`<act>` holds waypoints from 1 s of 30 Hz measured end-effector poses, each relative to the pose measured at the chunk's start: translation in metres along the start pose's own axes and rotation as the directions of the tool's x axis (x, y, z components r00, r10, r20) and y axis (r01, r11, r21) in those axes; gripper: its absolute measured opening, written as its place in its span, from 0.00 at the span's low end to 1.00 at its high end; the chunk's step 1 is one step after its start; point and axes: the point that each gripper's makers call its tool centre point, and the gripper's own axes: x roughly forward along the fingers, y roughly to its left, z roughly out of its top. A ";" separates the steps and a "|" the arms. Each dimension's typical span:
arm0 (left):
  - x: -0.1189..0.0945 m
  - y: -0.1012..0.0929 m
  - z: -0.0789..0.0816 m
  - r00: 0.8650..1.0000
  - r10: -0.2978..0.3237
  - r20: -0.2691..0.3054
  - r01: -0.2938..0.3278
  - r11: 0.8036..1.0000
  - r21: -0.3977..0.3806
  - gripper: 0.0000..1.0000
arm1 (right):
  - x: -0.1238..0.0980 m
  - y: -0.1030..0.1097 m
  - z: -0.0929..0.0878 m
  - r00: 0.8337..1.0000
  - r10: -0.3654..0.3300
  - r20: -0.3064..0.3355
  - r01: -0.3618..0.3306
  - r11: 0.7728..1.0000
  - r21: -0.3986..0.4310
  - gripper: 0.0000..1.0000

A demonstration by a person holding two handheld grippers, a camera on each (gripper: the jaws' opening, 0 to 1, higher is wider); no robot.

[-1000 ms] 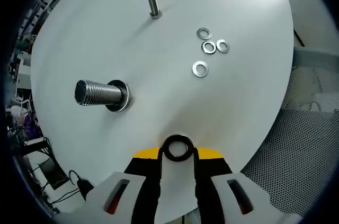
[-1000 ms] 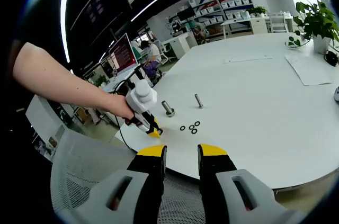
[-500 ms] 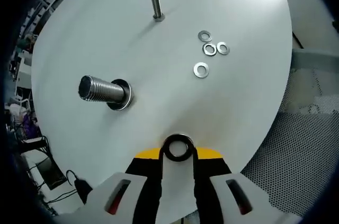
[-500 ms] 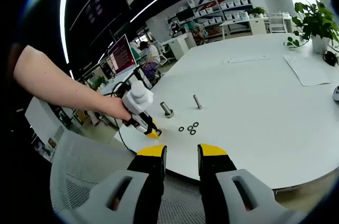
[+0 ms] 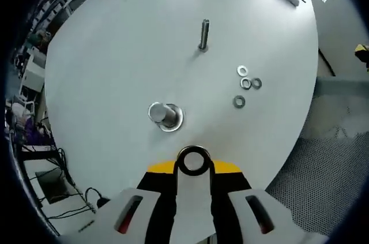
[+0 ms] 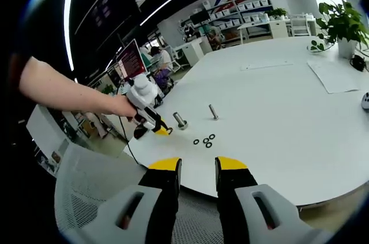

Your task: Place the washer onto the threaded stud by aligning its center hole with the stud, sliding it down to the base, and recovering from edge contact or off-axis alignment until the washer reaches the visible bottom stop.

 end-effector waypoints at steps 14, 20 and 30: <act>-0.020 0.037 0.038 0.997 0.040 0.065 -0.041 0.999 0.007 0.19 | 0.000 -0.004 0.003 1.000 -0.010 0.019 0.010 1.000 0.012 0.26; -0.017 0.038 0.043 0.999 0.034 0.042 -0.036 0.998 0.048 0.19 | -0.002 -0.006 0.004 0.999 -0.025 0.027 0.024 1.000 0.020 0.26; -0.015 0.030 0.050 1.000 -0.007 0.025 0.005 0.997 0.072 0.19 | 0.001 -0.010 0.003 0.999 -0.039 0.025 0.038 0.999 0.015 0.26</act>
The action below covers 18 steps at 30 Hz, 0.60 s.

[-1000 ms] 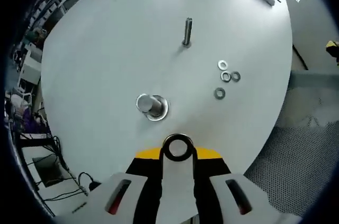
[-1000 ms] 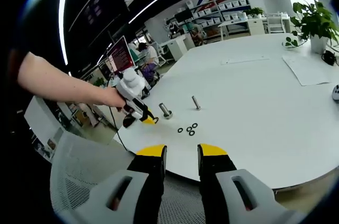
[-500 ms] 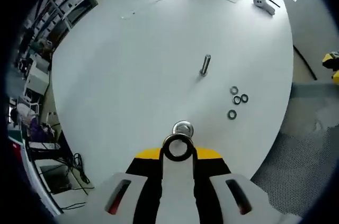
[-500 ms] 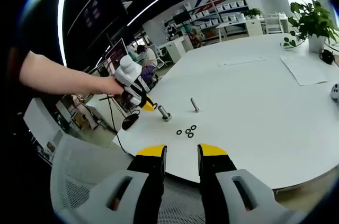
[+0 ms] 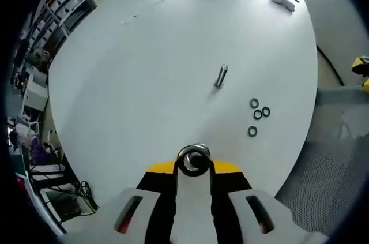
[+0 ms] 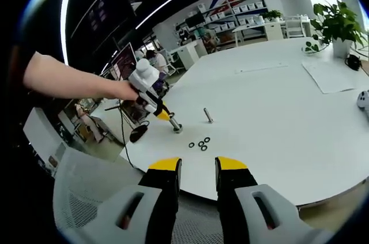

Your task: Place the washer onto the threaded stud by aligning its center hole with the stud, sliding it down to the base, and recovering from edge contact or off-axis alignment until the washer reaches the visible bottom stop.

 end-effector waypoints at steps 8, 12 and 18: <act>0.002 0.004 0.002 0.999 0.000 -0.049 0.004 0.998 0.066 0.19 | 0.000 -0.002 0.001 1.000 -0.009 0.004 0.009 1.000 0.005 0.26; 0.005 0.001 0.000 0.997 0.004 -0.074 0.003 0.996 0.087 0.19 | -0.001 -0.002 0.003 1.000 -0.010 0.008 0.010 1.000 0.009 0.26; 0.015 0.004 0.000 0.996 0.001 -0.084 0.006 0.996 0.089 0.19 | -0.001 -0.003 0.002 1.000 -0.016 0.004 0.016 1.000 0.008 0.26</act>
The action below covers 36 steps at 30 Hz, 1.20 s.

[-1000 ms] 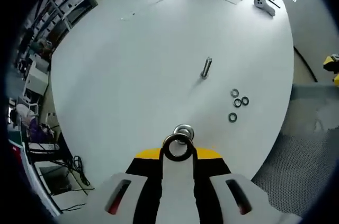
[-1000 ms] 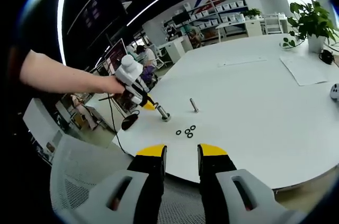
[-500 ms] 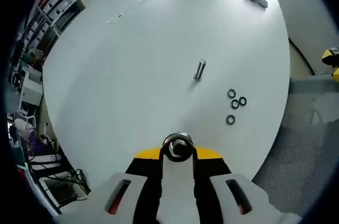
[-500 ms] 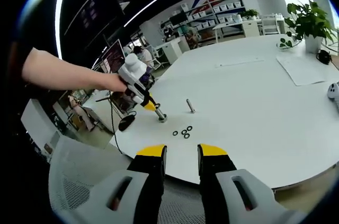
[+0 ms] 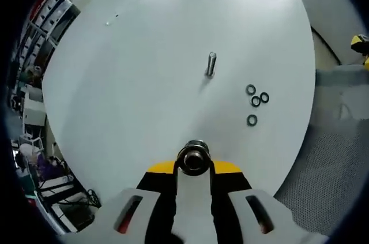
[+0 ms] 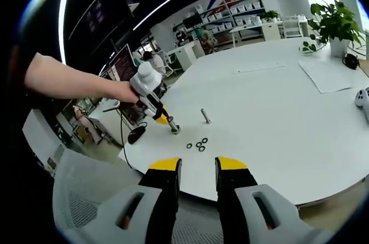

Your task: Place the washer onto the threaded stud by aligning its center hole with the stud, sliding it down to the base, and recovering from edge contact or off-axis alignment until the washer reaches the visible bottom stop.

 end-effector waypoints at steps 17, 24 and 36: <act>0.040 -0.003 -0.024 0.996 -0.019 -0.082 0.020 1.000 0.012 0.00 | 0.001 -0.004 -0.006 0.999 -0.019 -0.026 0.019 1.000 -0.002 0.26; 0.049 -0.008 -0.025 0.999 -0.032 0.014 0.033 0.993 -0.114 0.05 | 0.000 0.000 -0.010 0.998 -0.009 -0.057 0.008 1.000 -0.008 0.26; 0.017 -0.026 -0.038 0.990 0.006 0.144 0.035 0.961 -0.276 0.18 | 0.003 0.007 -0.017 0.996 0.029 -0.086 -0.031 0.999 -0.034 0.26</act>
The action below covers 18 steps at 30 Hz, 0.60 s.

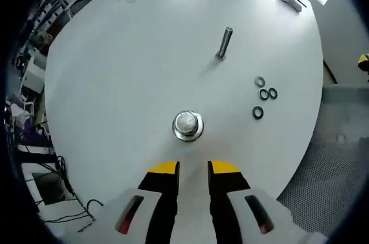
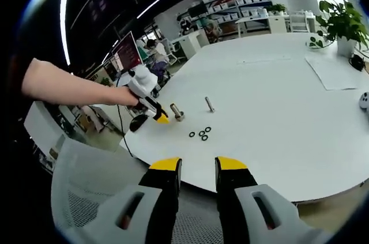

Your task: Place the washer onto the threaded stud by aligning its center hole with the stud, sliding it down to the base, and recovering from edge contact or off-axis alignment until the washer reaches the visible bottom stop.

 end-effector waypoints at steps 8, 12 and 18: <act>-0.032 -0.013 -0.004 0.991 0.021 0.134 -0.005 0.993 -0.120 0.24 | -0.002 0.008 0.001 1.000 0.031 -0.005 -0.031 0.999 -0.020 0.26; -0.047 -0.025 -0.006 0.982 0.030 0.188 -0.001 0.988 -0.153 0.24 | 0.002 0.008 -0.003 0.999 0.045 -0.015 -0.045 0.999 -0.030 0.26; -0.091 -0.049 0.001 0.946 0.045 0.321 0.036 0.970 -0.240 0.27 | 0.000 0.016 0.001 0.997 0.072 0.002 -0.072 0.997 -0.035 0.26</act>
